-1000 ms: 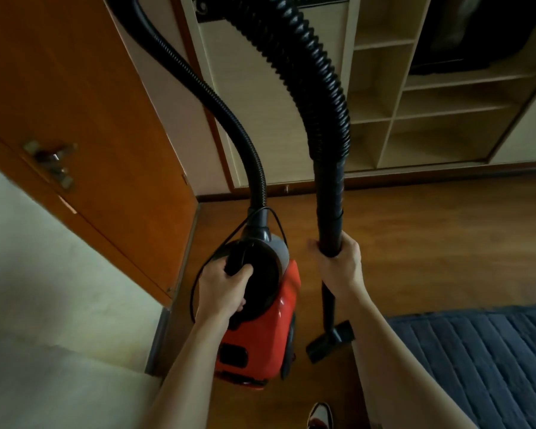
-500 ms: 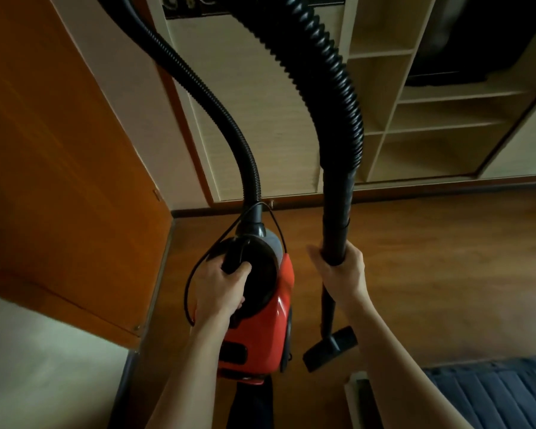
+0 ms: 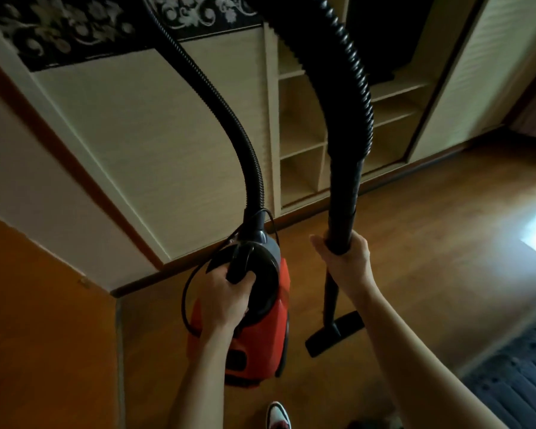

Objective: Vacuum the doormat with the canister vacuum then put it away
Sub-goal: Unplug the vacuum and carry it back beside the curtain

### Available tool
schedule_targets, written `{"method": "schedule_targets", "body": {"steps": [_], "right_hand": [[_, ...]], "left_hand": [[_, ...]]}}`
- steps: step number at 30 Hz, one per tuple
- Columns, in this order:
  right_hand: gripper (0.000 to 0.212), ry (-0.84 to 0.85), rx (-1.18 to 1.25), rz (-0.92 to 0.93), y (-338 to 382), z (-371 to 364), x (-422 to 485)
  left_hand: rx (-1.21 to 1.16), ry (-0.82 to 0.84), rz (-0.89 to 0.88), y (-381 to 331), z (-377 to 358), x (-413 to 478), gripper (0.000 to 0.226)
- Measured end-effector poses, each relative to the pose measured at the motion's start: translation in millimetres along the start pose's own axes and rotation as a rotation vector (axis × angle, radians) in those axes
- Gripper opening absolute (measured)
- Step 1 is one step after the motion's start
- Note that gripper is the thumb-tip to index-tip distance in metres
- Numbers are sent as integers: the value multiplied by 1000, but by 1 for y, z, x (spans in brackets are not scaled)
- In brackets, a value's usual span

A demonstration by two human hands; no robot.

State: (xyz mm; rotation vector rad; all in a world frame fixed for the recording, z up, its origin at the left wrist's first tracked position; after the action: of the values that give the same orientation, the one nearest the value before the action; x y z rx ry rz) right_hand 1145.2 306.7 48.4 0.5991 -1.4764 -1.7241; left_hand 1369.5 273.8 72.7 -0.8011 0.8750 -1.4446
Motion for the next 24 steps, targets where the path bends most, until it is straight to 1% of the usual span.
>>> {"method": "schedule_targets", "body": {"steps": [3,4,8,11,14,17,21,22,24], "right_hand": [[39,-75,35,13,2,3,24],[40,-96,44,18,1,5,33],[32,-158,22,20,-6,16,66],[30,-212,1,-1,-19,28,91],[35,-256,9,-1,-33,47,120],[35,-284,27,-2,-50,74,158],[22,-303,20,7,-71,118,218],[26,-322,17,8,-73,131,231],[40,-349,26,17,-78,155,258]], "left_hand": [[26,54,-37,-14,-6,38,27],[27,60,-54,-19,-10,50,28],[7,112,-115,-39,-37,89,26],[-1,144,-107,-51,-65,114,26],[-42,175,-56,-66,-103,138,26],[-45,204,-47,-83,-150,160,24],[-29,266,-59,-118,-221,194,25],[-25,288,-64,-128,-239,202,25],[-24,333,-71,-151,-274,217,24]]}}
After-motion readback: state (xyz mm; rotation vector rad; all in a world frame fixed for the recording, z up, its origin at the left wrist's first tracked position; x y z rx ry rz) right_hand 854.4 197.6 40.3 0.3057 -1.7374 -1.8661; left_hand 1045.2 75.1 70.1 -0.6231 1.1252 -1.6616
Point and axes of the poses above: each hand's wrist, its own x-axis towards the middle knuckle, its own z-axis out of the back of the hand, y = z × x, the point moved 2 cm from there along x, towards the middle knuckle, and after that the axes turned 5 degrees about -z, right-handed, at the moved point
